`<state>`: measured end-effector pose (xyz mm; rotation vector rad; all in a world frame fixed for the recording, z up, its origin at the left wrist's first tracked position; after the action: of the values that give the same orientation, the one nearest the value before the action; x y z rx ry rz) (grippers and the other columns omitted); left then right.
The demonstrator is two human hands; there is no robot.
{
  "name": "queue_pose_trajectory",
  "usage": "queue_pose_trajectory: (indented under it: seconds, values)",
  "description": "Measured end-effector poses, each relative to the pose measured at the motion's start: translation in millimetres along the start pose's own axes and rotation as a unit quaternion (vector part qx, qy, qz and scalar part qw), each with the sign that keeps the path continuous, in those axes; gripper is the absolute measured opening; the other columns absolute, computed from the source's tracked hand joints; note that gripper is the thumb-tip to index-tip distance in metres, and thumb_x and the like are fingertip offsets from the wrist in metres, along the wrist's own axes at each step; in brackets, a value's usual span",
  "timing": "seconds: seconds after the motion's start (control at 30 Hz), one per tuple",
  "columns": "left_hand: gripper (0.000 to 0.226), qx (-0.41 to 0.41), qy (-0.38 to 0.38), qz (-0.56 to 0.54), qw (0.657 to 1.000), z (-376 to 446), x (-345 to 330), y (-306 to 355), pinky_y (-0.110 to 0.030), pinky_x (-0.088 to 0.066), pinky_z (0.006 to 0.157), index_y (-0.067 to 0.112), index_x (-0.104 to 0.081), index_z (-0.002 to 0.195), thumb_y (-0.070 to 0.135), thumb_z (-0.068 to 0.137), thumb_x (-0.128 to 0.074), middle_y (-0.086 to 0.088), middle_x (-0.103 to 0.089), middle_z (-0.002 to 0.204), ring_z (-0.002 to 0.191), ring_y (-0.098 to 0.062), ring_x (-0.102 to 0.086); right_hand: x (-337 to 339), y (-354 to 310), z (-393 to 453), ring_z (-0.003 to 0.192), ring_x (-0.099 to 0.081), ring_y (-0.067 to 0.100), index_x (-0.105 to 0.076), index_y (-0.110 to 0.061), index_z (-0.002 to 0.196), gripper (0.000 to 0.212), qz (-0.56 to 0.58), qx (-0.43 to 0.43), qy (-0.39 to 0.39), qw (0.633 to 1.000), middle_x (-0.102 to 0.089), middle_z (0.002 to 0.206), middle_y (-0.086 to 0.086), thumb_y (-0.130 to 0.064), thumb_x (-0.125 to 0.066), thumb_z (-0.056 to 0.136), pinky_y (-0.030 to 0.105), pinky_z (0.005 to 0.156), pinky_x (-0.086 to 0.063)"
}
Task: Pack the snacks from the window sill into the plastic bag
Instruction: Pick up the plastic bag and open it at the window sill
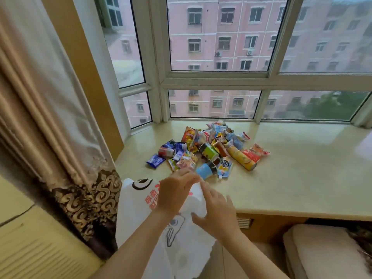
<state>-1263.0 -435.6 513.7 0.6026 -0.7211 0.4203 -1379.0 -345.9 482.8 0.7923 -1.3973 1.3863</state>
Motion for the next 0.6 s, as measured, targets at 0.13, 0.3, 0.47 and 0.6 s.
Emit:
queue_pose_trajectory:
  seconds: [0.13,0.3,0.47,0.6]
  values:
    - [0.006,-0.013,0.020,0.061,0.998,35.3,-14.8,-26.9,-0.023,-0.055,0.052,0.023,-0.075,0.088,0.024,0.083,-0.071,0.007,-0.073,0.087,0.068,-0.012,-0.067,0.9,23.5,54.4,0.050,-0.043,0.010,-0.004,-0.035,0.151,0.088,0.043,-0.025,0.051,0.997,-0.061,0.075,-0.001,-0.002,-0.051,0.085,0.017,0.045,-0.033]
    - [0.060,0.104,-0.141,0.259,0.950,57.2,-25.6,-95.0,-0.031,-0.052,0.048,0.020,-0.069,0.108,-0.006,0.054,-0.074,-0.001,-0.069,0.089,0.069,-0.025,-0.067,7.9,49.5,125.0,0.046,-0.036,0.011,-0.011,-0.027,0.152,0.078,0.009,-0.020,0.043,0.999,-0.059,0.070,0.001,0.003,-0.043,0.088,0.020,0.042,-0.026]
    - [0.031,0.306,-0.211,0.261,0.891,92.7,-18.7,-179.4,-0.032,-0.047,0.077,0.028,-0.064,0.113,0.016,0.087,-0.054,-0.004,-0.068,0.108,0.099,-0.029,-0.063,2.1,64.5,197.7,0.032,-0.024,0.009,-0.046,-0.012,0.141,0.081,0.044,-0.009,0.094,0.995,-0.045,0.045,0.002,0.018,-0.058,0.067,0.019,0.033,-0.015]
    - [0.033,0.329,-0.146,0.249,0.899,147.1,-15.9,-243.3,-0.029,-0.042,0.068,0.030,-0.068,0.105,0.010,0.086,-0.049,-0.006,-0.068,0.104,0.094,-0.030,-0.063,-1.1,64.0,270.3,0.034,-0.045,0.021,-0.045,-0.013,0.142,0.074,0.074,-0.018,0.111,0.991,-0.065,0.065,0.018,0.016,-0.054,0.074,0.032,0.030,-0.038]
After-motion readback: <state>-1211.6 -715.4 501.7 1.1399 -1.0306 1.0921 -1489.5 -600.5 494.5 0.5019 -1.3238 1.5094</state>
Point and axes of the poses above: each hand's wrist, its own z-axis towards the middle knuckle, its own x-axis out of the back of the hand, y = z × x, the point moved 2 cm from there along z, towards the middle knuckle
